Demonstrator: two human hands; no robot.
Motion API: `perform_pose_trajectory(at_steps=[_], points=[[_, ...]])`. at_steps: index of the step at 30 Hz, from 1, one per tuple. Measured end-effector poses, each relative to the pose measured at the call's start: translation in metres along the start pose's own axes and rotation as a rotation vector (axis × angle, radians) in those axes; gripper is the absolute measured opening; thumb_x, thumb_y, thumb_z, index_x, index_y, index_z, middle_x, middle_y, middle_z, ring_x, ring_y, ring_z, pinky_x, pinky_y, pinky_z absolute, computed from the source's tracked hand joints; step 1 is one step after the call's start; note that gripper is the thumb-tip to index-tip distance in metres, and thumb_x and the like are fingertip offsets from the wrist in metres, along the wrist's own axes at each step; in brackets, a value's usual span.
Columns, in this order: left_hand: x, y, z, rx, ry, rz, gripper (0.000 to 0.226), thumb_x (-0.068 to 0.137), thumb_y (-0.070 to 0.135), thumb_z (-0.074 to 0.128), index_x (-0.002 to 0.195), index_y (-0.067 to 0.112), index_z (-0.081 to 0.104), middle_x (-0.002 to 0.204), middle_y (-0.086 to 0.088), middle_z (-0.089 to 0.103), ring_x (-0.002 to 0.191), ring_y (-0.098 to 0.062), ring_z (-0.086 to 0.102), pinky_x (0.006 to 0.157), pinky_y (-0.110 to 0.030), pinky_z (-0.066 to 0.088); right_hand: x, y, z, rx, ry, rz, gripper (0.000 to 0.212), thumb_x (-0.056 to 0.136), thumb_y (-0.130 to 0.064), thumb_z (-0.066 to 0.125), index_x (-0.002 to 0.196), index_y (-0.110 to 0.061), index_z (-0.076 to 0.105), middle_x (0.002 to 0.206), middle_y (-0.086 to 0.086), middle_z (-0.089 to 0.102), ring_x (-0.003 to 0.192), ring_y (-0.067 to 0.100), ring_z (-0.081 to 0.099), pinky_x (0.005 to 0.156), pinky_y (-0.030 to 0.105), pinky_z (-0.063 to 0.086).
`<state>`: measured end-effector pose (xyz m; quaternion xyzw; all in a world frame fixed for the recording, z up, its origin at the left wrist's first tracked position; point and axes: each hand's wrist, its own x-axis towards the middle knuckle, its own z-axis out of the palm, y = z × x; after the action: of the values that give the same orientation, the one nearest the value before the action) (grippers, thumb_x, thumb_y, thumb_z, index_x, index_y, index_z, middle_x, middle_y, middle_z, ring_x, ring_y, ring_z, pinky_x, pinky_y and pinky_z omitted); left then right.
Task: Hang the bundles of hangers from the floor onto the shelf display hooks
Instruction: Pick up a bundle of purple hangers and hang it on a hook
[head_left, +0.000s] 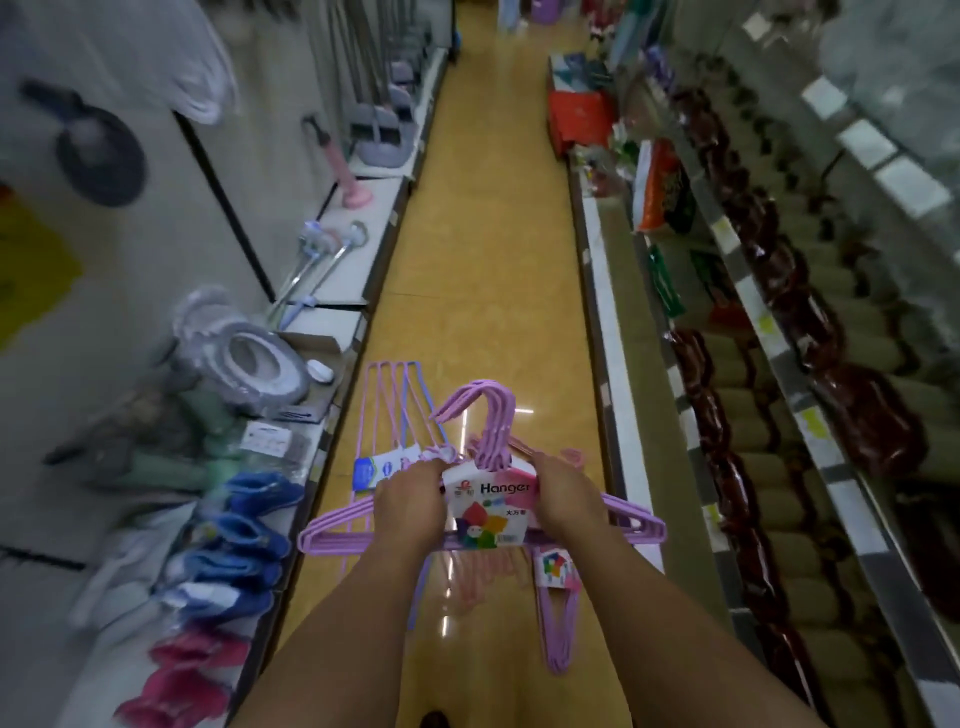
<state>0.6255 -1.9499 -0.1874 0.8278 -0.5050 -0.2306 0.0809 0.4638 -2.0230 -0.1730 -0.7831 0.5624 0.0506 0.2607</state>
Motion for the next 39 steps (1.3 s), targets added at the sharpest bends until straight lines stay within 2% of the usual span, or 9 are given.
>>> perform_pose_trajectory(at_steps=[4,7,12,19,22,26,30,34,39], points=[[-0.018,-0.028,-0.024,-0.015,0.062,-0.067,0.032,0.091,0.019,0.044,0.121,0.023,0.056,0.116,-0.005,0.064,0.107,-0.030,0.058,0.083,-0.035,0.044,-0.001,-0.041,-0.004,-0.120,-0.011,-0.083,0.036,0.095,-0.018,0.038,0.130,-0.022,0.048,0.117,0.007,0.064,0.105,0.027,0.061,0.084,0.034,0.046],[-0.032,-0.043,-0.038,0.009,0.122,-0.140,0.025,0.092,0.021,0.044,0.113,0.020,0.057,0.113,-0.007,0.064,0.105,-0.030,0.058,0.080,-0.035,0.044,0.001,-0.070,-0.007,-0.276,-0.039,-0.192,0.025,0.095,-0.016,0.040,0.117,-0.014,0.049,0.113,0.009,0.064,0.103,0.030,0.060,0.076,0.033,0.043],[-0.063,-0.061,-0.054,0.012,0.216,-0.287,0.023,0.093,0.015,0.040,0.110,0.017,0.056,0.112,-0.009,0.063,0.103,-0.032,0.059,0.077,-0.036,0.045,-0.005,-0.110,-0.009,-0.407,-0.065,-0.376,0.026,0.095,-0.012,0.041,0.121,-0.010,0.048,0.116,0.012,0.062,0.107,0.031,0.060,0.081,0.035,0.047],[-0.136,-0.086,-0.057,-0.046,0.272,-0.592,0.020,0.091,0.022,0.049,0.109,0.016,0.055,0.113,-0.006,0.063,0.104,-0.029,0.060,0.081,-0.035,0.047,-0.038,-0.153,0.013,-0.542,-0.101,-0.683,0.029,0.095,-0.008,0.040,0.123,-0.007,0.047,0.122,0.012,0.060,0.111,0.030,0.059,0.087,0.035,0.046],[-0.181,-0.092,-0.049,-0.108,0.299,-0.753,0.022,0.088,0.024,0.054,0.109,0.018,0.057,0.112,-0.007,0.065,0.103,-0.029,0.061,0.080,-0.033,0.046,-0.066,-0.168,0.029,-0.592,-0.122,-0.821,0.029,0.095,-0.007,0.039,0.123,-0.007,0.048,0.124,0.012,0.060,0.113,0.029,0.058,0.089,0.035,0.046],[-0.239,-0.101,-0.036,-0.167,0.330,-0.887,0.027,0.088,0.024,0.054,0.115,0.020,0.056,0.115,-0.007,0.064,0.105,-0.028,0.060,0.089,-0.037,0.047,-0.108,-0.186,0.053,-0.621,-0.197,-0.957,0.029,0.096,-0.006,0.037,0.124,-0.007,0.048,0.125,0.013,0.059,0.114,0.030,0.058,0.089,0.037,0.047],[-0.295,-0.109,-0.021,-0.164,0.364,-0.998,0.027,0.094,0.016,0.043,0.119,0.015,0.054,0.117,-0.009,0.063,0.106,-0.028,0.059,0.083,-0.034,0.046,-0.154,-0.197,0.076,-0.681,-0.254,-1.069,0.030,0.098,-0.005,0.037,0.126,-0.006,0.047,0.127,0.013,0.057,0.116,0.030,0.057,0.089,0.039,0.047],[-0.352,-0.115,0.003,-0.199,0.404,-1.126,0.025,0.092,0.009,0.042,0.111,0.016,0.056,0.111,-0.009,0.064,0.102,-0.028,0.061,0.078,-0.034,0.046,-0.205,-0.205,0.096,-0.740,-0.275,-1.189,0.032,0.097,-0.004,0.038,0.128,-0.006,0.046,0.127,0.013,0.058,0.116,0.030,0.057,0.088,0.041,0.048],[-0.443,-0.120,0.028,-0.257,0.455,-1.274,0.027,0.093,0.012,0.044,0.115,0.020,0.056,0.112,-0.006,0.065,0.101,-0.025,0.061,0.077,-0.033,0.046,-0.290,-0.214,0.125,-0.791,-0.299,-1.349,0.039,0.095,-0.003,0.042,0.133,-0.007,0.043,0.128,0.012,0.057,0.116,0.029,0.058,0.090,0.040,0.048]])
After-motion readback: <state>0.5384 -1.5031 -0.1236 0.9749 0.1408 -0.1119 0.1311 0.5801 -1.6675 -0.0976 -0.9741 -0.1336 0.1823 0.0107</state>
